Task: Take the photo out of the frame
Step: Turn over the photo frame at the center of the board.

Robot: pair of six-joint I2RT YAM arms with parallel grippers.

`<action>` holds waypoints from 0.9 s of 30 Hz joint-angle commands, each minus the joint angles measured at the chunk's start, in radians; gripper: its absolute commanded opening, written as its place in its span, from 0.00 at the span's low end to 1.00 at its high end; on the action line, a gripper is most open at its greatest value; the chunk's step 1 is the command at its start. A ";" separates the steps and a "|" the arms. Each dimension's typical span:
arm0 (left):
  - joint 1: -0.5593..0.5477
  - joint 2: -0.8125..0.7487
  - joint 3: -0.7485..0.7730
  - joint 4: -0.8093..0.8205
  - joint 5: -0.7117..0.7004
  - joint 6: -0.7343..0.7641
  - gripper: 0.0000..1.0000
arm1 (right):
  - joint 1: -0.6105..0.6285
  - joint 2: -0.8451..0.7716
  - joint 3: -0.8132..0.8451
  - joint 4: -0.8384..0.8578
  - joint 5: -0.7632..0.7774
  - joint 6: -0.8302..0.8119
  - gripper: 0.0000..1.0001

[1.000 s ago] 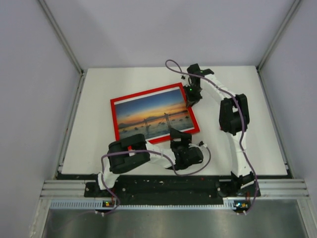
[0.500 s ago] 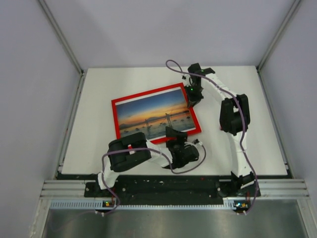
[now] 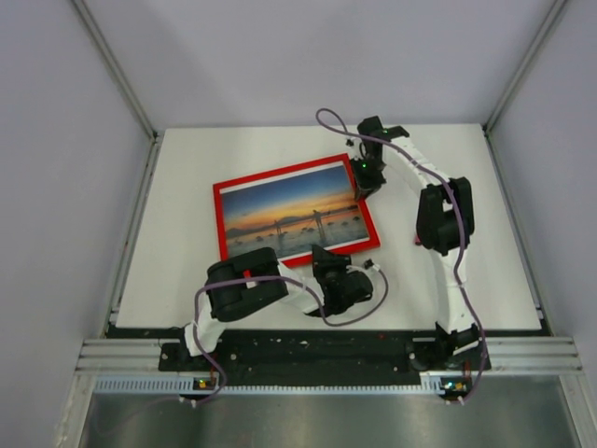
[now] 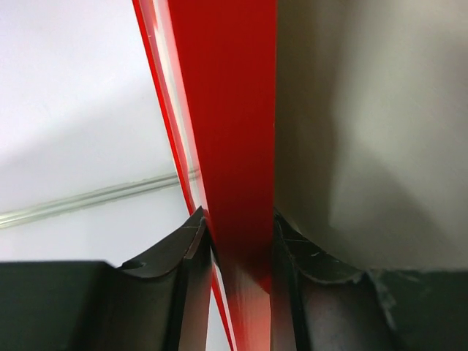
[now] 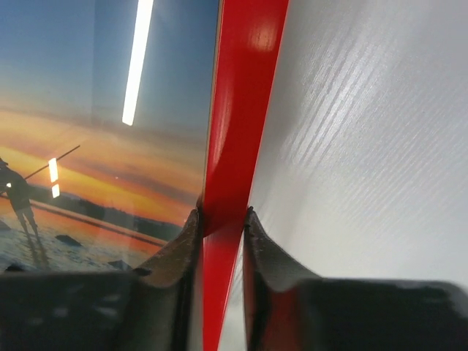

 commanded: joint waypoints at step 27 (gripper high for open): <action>0.094 -0.451 0.133 -0.209 0.150 0.088 0.00 | -0.346 -0.357 0.040 0.030 -0.402 -0.046 0.70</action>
